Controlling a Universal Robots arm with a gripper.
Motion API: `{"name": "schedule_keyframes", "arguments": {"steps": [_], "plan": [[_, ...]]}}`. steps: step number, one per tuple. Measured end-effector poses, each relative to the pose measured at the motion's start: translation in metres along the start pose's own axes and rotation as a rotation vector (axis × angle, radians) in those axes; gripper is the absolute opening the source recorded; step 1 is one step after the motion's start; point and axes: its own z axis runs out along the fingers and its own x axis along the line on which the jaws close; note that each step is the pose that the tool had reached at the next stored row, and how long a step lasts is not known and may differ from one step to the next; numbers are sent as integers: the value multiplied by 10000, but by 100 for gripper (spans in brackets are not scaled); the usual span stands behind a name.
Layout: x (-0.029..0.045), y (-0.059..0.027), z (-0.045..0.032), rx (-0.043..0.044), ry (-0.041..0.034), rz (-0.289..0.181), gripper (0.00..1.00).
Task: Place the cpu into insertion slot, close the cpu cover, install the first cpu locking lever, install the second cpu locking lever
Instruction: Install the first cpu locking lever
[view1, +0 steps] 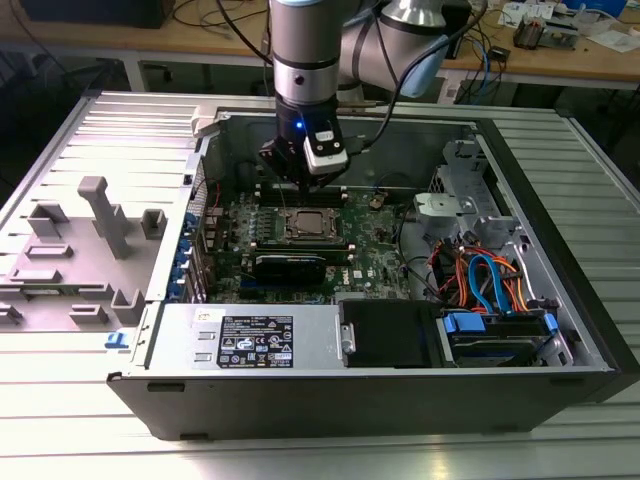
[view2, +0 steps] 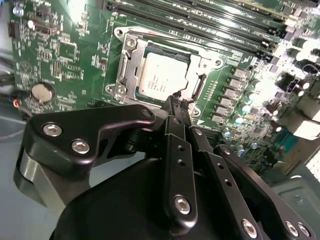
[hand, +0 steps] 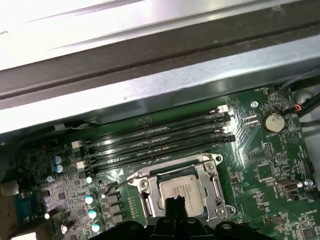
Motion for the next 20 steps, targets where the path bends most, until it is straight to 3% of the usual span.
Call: {"name": "schedule_keyframes", "arguments": {"steps": [7, 13, 20], "plan": [[76, -17, -31, -22, -9, -214, 11], [117, -26, -46, -154, 19, -287, 11], [144, -34, -64, -166, 25, -584, 11]]}}
